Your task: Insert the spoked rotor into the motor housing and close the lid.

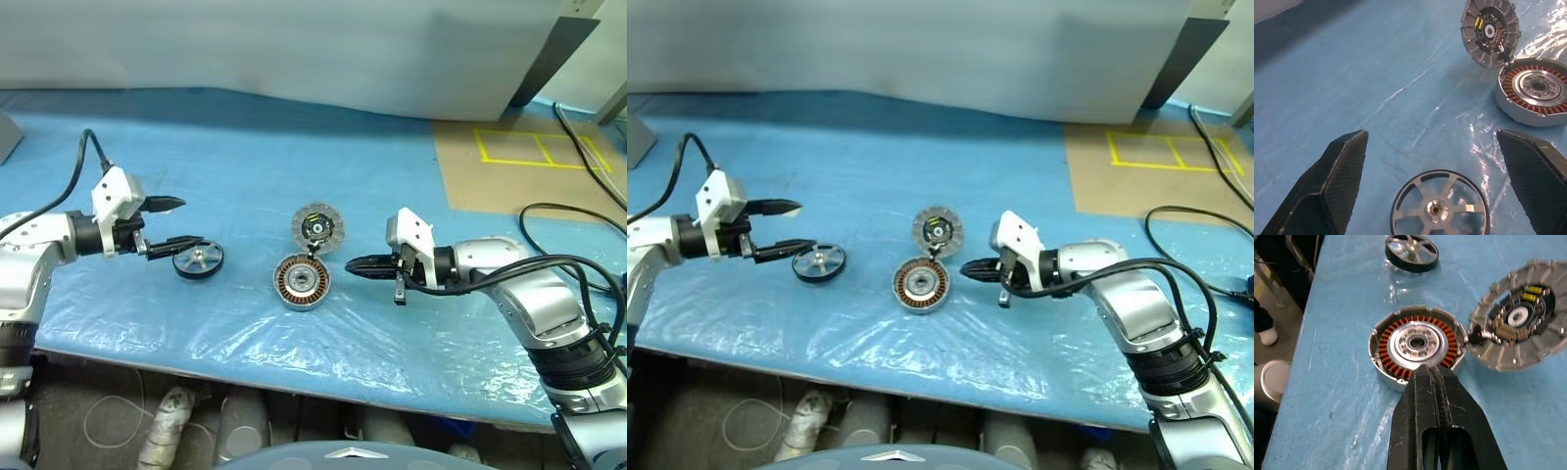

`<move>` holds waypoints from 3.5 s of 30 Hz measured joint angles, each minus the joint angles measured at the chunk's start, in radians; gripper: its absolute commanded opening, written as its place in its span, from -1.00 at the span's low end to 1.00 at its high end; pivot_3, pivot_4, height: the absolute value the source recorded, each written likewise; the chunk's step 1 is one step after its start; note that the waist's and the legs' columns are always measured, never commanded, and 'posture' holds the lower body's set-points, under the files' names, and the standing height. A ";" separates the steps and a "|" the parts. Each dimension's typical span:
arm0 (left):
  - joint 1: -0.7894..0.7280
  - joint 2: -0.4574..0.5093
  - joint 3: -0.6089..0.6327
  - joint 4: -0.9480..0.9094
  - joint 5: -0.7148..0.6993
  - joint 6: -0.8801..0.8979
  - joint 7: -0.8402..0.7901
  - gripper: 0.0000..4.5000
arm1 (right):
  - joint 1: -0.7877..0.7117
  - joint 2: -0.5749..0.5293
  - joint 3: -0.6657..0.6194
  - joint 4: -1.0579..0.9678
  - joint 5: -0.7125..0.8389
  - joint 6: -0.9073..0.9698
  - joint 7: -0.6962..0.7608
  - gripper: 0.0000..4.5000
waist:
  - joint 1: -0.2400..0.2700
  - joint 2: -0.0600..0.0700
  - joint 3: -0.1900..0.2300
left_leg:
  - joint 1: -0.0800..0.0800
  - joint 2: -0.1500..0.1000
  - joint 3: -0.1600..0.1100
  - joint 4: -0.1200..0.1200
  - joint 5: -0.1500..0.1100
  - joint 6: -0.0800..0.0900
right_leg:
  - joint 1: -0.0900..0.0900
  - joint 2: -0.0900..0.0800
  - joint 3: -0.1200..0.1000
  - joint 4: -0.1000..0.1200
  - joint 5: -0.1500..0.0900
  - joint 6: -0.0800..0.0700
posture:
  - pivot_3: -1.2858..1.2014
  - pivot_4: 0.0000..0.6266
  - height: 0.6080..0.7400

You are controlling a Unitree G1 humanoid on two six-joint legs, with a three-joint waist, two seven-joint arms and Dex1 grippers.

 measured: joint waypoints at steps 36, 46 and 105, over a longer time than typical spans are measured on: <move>-0.302 -0.114 -0.222 0.604 0.333 -0.431 -0.254 0.41 | -0.070 0.146 0.047 0.036 0.006 -0.023 -0.137 -1.00 | 0.016 0.000 0.000 | -0.004 0.000 -0.001 0.000 0.000 -0.001 | -0.003 0.000 -0.002 0.001 0.000 0.000 | 0.03 -0.52 1.00; -0.300 -0.103 -0.234 0.659 0.398 -0.563 -0.244 0.09 | -0.070 0.146 0.054 0.051 -0.011 -0.025 -0.141 -1.00 | 0.019 0.000 0.000 | -0.004 0.000 -0.001 0.000 0.000 -0.001 | -0.003 -0.001 -0.002 0.001 0.000 0.000 | 0.03 -0.52 1.00; -0.176 -0.262 -0.210 -0.099 0.053 -0.067 -0.126 -0.45 | -0.044 0.071 -0.082 0.024 0.095 0.067 -0.179 -1.00 | 0.018 0.006 -0.004 | -0.006 0.000 0.000 0.001 0.000 -0.001 | -0.005 -0.001 -0.001 0.001 0.000 0.000 | 0.03 -0.52 1.00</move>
